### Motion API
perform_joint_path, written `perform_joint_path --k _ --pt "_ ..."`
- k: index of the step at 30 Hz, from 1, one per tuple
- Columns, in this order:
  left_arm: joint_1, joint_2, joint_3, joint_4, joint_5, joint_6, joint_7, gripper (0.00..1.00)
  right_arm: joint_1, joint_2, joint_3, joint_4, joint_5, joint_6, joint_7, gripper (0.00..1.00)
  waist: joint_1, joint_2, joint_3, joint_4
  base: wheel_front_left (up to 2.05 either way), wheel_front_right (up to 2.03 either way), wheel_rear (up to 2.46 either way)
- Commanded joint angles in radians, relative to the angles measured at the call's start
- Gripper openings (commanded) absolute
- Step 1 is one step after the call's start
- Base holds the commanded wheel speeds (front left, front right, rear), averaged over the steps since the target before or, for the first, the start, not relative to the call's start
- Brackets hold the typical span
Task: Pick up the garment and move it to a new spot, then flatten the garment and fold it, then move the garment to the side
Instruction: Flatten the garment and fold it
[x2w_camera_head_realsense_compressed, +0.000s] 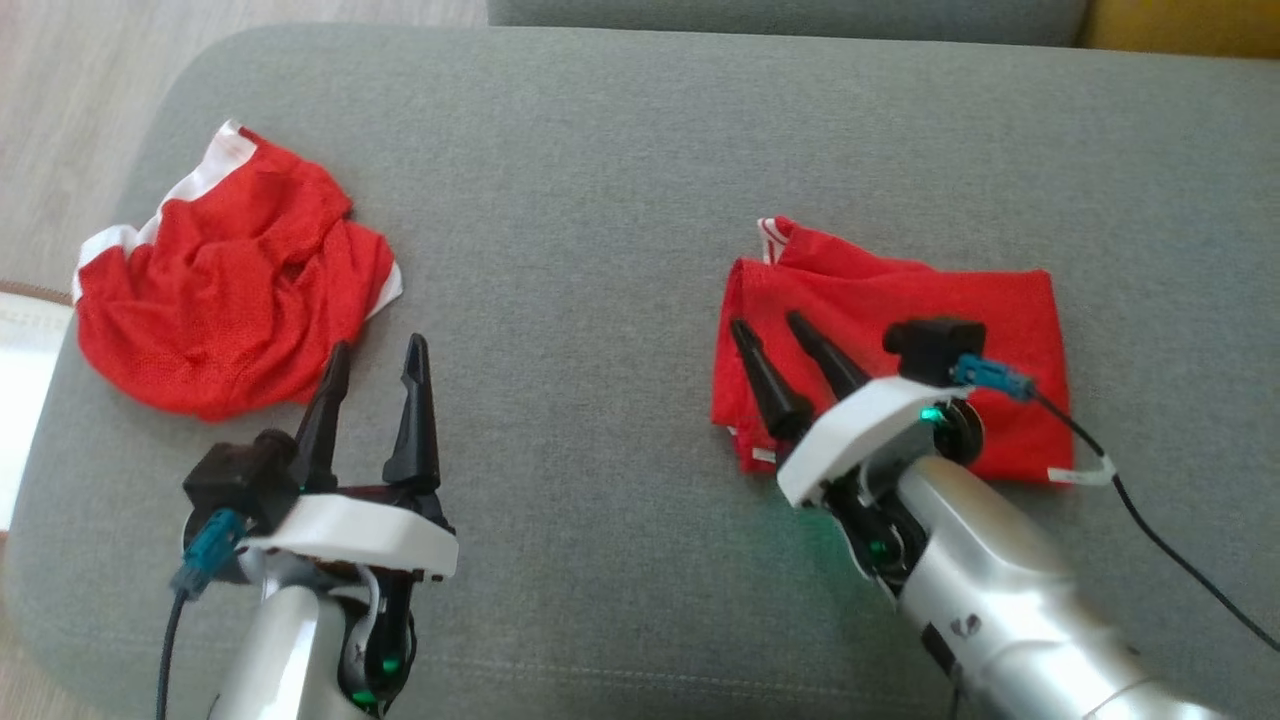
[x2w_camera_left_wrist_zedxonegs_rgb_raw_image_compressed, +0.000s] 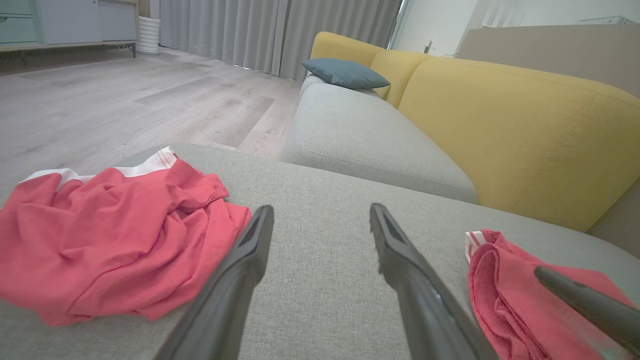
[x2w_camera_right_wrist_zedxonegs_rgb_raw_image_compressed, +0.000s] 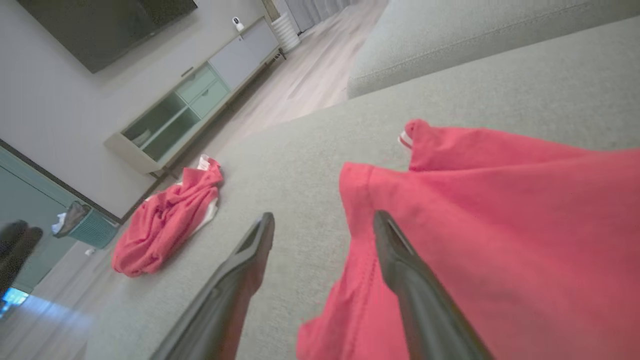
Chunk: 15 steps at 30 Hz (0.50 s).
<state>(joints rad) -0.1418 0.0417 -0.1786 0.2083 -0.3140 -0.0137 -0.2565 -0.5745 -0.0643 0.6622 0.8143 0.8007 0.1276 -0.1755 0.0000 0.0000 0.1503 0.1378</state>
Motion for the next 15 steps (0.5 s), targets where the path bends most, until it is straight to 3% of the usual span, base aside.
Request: perform_joint_path --k 1,7,15 --pt "-0.027 0.009 0.035 -0.027 -0.01 0.008 -0.005 1.0 -0.043 0.014 0.023 -0.039 0.028 0.003 -0.015 1.0 0.0 0.0 -0.002 -0.008 0.0 0.0 0.0" --pt "-0.026 0.009 0.046 -0.033 -0.008 0.007 -0.005 1.0 -0.109 0.014 0.037 -0.034 0.042 0.003 -0.051 1.0 0.0 0.0 -0.021 -0.048 0.0 0.0 0.0" --pt "-0.038 0.009 0.057 -0.098 -0.016 0.006 -0.005 1.0 -0.179 -0.014 -0.116 0.071 -0.253 0.003 -0.084 1.0 0.0 0.0 -0.04 -0.124 0.0 0.0 0.0"
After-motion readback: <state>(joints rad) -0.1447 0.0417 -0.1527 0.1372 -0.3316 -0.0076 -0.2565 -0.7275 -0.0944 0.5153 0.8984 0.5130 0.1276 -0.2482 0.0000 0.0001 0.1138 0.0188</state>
